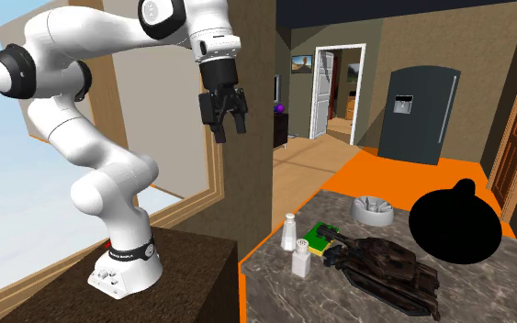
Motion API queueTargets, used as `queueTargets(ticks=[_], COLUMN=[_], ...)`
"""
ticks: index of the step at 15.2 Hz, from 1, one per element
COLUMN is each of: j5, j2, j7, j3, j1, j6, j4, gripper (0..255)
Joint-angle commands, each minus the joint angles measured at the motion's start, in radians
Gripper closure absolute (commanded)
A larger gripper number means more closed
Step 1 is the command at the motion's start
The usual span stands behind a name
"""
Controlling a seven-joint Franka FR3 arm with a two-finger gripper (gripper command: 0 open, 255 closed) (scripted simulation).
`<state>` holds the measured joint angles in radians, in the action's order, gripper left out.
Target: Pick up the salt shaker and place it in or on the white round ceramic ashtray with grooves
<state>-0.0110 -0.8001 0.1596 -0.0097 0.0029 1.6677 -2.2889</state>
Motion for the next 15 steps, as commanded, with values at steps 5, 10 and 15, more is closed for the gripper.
queueTargets(ticks=[5, 10, 15], j5=[0.029, 0.067, 0.102], j2=[0.001, 0.042, 0.134], j7=[0.057, 0.127, 0.198], j3=[0.036, 0.088, 0.145], j1=[0.007, 0.019, 0.032], j6=[0.141, 0.329, 0.533], j4=[-0.125, -0.251, -0.340], gripper=[0, 0, 0])
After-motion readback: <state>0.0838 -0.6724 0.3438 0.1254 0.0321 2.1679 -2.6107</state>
